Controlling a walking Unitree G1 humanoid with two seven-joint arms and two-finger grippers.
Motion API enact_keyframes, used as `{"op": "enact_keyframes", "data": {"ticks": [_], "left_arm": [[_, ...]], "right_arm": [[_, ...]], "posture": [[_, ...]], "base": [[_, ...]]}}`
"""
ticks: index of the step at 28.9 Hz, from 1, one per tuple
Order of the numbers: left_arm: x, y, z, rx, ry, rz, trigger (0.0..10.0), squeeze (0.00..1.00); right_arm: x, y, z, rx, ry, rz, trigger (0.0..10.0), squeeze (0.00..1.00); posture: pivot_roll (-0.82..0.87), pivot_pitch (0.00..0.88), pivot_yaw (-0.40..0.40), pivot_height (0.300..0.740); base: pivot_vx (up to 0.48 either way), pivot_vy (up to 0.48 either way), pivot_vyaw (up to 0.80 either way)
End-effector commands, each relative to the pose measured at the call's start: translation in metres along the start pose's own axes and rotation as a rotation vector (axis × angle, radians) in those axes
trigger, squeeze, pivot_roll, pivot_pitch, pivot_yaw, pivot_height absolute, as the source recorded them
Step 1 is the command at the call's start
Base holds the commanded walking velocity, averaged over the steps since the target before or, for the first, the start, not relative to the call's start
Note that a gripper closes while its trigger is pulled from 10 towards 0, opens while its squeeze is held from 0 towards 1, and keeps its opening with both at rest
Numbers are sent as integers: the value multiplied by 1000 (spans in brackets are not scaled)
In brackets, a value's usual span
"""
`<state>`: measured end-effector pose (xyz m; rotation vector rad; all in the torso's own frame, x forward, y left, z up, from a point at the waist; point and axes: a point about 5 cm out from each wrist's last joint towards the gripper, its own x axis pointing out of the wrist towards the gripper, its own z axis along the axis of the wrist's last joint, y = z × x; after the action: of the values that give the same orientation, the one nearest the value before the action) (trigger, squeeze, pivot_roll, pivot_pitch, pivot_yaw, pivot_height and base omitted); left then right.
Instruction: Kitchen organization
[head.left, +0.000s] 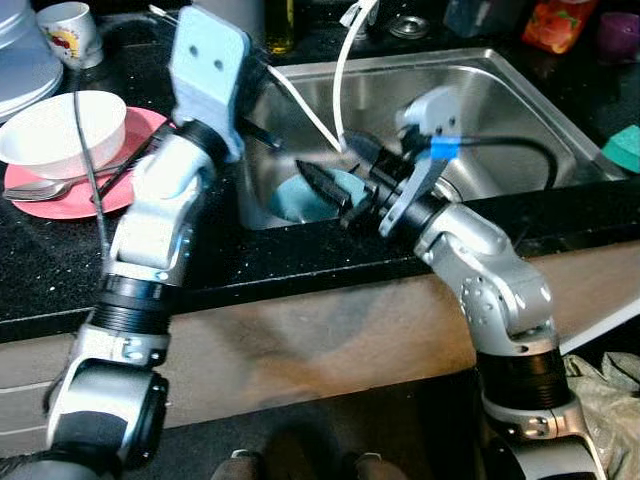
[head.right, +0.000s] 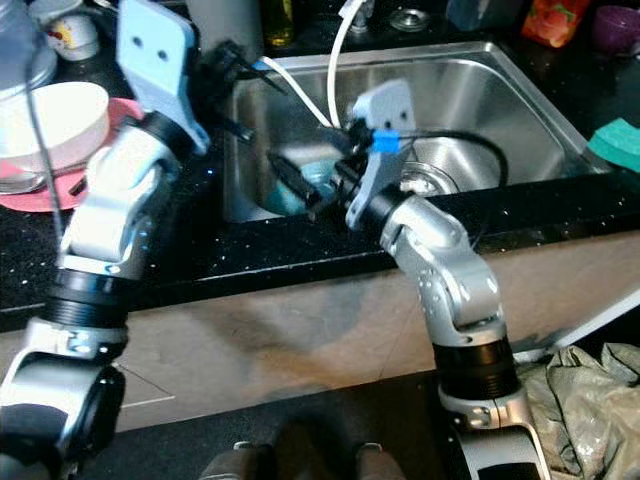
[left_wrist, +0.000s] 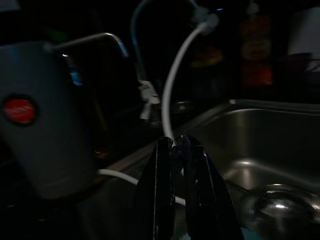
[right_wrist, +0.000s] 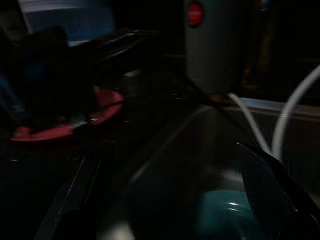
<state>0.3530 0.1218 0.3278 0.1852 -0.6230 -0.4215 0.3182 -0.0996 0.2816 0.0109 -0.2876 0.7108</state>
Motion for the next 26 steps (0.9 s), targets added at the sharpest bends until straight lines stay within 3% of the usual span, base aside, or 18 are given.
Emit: {"op": "enact_keyframes", "data": {"ticks": [1, 4, 9, 13, 20, 26], "left_arm": [[2, -2, 2, -48, -5, -19, 0, 0], [5, -3, -7, -54, 31, -44, 0, 0], [2, -2, -34, 28, 200, -94, 0, 0], [1, 1, -56, 111, 329, -135, 0, 0], [11, 4, -66, 54, 354, -120, 0, 0], [25, -6, -68, -8, 356, -150, 0, 0]], "right_arm": [[-1, -1, -2, -4, -1, -9, 10000, 0], [-2, -1, -3, -5, 5, -6, 10000, 0], [-2, 0, -4, -22, 25, 0, 10000, 0], [-3, 1, -10, -76, 101, 25, 10000, 0], [-5, 2, -13, -82, 145, 31, 10000, 0], [-4, -2, -16, -102, 221, 7, 10000, 0]], "posture": [[3, 179, 25, 740], [4, 178, 26, 740], [2, 178, 31, 740], [0, 192, 34, 740], [-3, 202, 39, 740], [-17, 221, 53, 740]], "base": [[0, 0, 0], [0, 0, 0], [0, 0, 0], [0, 0, 0], [0, 0, 0], [0, 0, 0]]}}
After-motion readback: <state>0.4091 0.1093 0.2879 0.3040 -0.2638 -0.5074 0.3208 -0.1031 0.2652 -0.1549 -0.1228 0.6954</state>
